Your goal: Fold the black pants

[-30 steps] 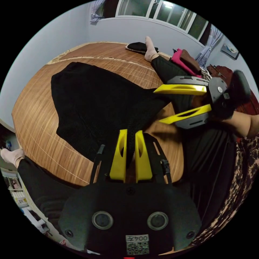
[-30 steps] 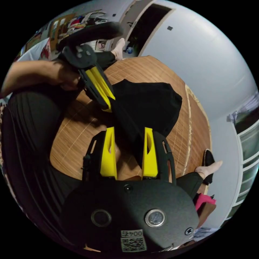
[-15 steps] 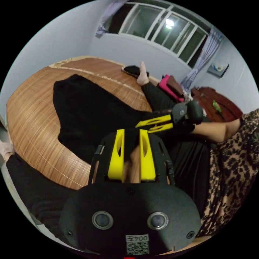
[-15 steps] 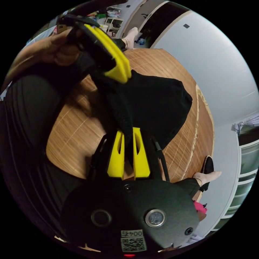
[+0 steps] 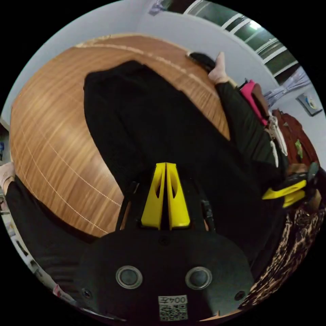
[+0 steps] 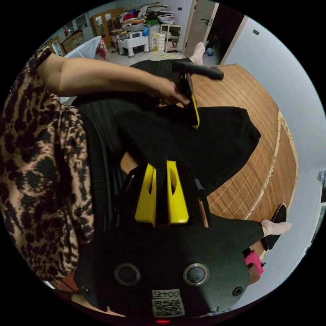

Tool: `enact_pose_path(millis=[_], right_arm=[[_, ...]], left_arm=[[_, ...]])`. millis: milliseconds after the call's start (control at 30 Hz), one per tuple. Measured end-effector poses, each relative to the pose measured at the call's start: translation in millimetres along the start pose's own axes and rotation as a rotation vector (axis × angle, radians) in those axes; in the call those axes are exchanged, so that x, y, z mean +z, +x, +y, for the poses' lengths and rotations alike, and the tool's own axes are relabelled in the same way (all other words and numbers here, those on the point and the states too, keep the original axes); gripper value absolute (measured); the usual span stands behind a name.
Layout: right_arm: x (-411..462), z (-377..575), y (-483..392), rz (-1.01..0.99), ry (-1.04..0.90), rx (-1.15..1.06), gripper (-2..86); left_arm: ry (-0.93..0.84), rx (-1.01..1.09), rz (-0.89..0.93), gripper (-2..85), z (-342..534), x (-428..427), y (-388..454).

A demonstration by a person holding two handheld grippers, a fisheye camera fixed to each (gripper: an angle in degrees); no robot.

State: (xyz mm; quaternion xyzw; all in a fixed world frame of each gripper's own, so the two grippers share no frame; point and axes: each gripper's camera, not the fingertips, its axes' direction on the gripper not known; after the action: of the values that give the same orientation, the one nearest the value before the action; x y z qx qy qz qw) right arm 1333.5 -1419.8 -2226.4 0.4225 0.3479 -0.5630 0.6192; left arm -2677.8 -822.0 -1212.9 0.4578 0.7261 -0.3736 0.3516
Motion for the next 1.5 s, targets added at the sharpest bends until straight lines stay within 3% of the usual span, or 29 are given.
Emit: enact_pose_path(millis=[100, 267, 633, 1067, 1500], right_arm=[[-11, -19, 27, -0.002, -0.033, -0.047, 5.0], [-28, -60, 101, -0.034, -0.054, -0.115, 4.7], [-3, -189, 317, -0.176, -0.217, -0.272, 4.4], [96, -239, 466, -0.225, -0.395, -0.322, 4.2], [215, -184, 582, -0.209, -0.452, -0.161, 4.3]], left_arm=[[0.032, -0.032, 0.105, 0.7, 10, -7, -19], [0.194, -0.094, 0.090, 0.7, 34, -62, -53], [0.633, -0.493, 0.163, 0.7, 129, -112, -166], [0.633, -0.524, 0.171, 0.6, 137, -107, -208], [0.572, -0.515, 0.147, 0.9, 128, -90, -228]])
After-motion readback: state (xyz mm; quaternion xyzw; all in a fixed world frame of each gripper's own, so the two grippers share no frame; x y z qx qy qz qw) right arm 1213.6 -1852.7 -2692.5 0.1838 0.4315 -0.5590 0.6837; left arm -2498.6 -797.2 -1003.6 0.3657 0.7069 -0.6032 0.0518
